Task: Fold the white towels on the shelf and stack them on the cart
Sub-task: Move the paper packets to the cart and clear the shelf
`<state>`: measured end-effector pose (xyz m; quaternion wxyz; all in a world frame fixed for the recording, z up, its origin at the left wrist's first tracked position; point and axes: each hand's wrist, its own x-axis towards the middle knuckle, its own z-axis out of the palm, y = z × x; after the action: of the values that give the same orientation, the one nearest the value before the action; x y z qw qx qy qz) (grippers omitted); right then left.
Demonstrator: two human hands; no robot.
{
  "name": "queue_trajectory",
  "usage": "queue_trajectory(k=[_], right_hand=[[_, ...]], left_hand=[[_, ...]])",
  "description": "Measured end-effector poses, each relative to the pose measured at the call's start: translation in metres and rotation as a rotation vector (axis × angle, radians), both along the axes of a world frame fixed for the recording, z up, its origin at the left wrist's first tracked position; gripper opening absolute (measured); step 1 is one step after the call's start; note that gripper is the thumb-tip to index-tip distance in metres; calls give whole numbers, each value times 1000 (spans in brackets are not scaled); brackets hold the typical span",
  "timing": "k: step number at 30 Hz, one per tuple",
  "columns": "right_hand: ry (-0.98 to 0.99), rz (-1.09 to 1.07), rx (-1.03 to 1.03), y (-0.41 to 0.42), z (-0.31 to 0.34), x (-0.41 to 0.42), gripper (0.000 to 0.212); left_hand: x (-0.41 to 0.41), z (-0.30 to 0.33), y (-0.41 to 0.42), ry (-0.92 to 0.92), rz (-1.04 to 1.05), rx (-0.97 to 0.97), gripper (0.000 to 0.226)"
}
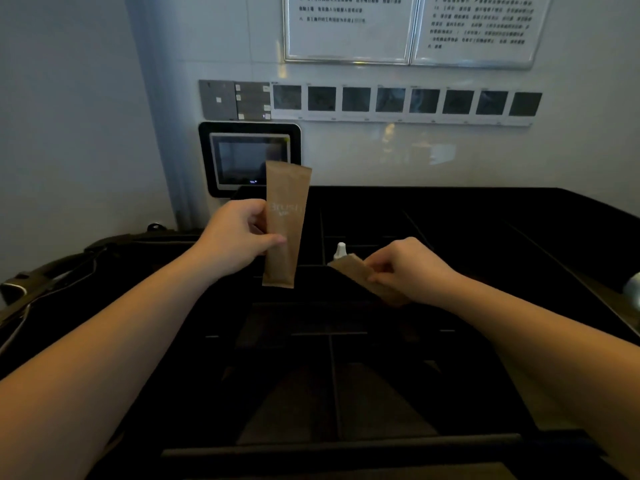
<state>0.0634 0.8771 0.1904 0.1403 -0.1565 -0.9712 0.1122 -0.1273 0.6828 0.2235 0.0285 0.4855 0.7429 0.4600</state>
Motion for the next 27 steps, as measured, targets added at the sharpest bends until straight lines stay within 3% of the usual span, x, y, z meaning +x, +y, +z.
queue_trajectory(k=[11,19,23,27], right_hand=[[-454,-74,502,-22,-30,-24,9],[-577,-73,412,-28,-28,-24,14],[-470,-95,266,-15,-28,-21,34],[131,-10,-261,-12,14,-11,74]], left_hand=[[-5,-5,5,63,-16,-16,28],[-3,-12,4,62,-17,-41,26],[-2,-15,4,76,-16,-49,25],[2,-14,6,170,-27,-101,18]])
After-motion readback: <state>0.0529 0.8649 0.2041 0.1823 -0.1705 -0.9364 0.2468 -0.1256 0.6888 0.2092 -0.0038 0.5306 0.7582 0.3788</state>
